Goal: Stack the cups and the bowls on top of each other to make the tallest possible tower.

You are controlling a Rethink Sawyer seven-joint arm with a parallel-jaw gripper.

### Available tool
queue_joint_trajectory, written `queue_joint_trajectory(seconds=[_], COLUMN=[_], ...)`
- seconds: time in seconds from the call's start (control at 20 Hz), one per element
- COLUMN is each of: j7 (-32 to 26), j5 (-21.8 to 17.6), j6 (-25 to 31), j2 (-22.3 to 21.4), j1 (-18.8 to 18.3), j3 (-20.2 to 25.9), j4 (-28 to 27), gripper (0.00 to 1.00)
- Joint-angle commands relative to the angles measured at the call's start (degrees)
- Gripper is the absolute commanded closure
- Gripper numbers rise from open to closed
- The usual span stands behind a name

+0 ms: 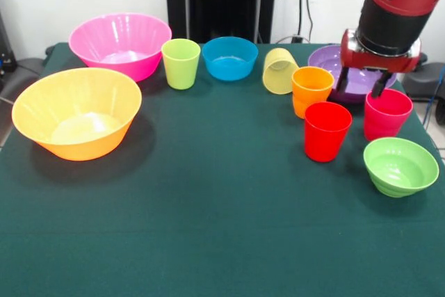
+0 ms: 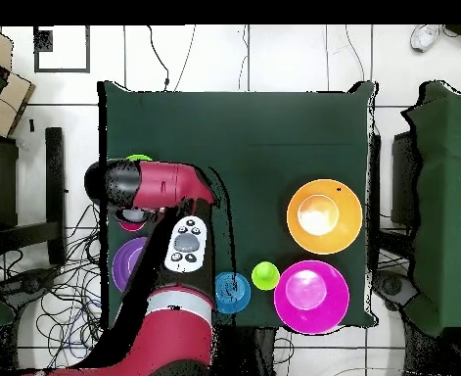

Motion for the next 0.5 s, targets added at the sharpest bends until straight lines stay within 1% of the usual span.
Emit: queue_joint_trajectory(seconds=[0.05, 0.25, 0.35, 0.5], j7=[6.4, 5.4, 5.2, 4.9], j5=[-0.4, -1.0, -1.1, -1.4], j6=[5.0, 6.0, 7.7, 8.9], j2=[4.1, 5.3, 6.8, 7.6], j1=[-3.3, -4.4, -5.2, -5.8], j3=[3.3, 3.1, 3.2, 3.3], j4=[-5.4, -7.7, -10.7, -12.6], gripper=[0.00, 0.00, 0.00, 0.00])
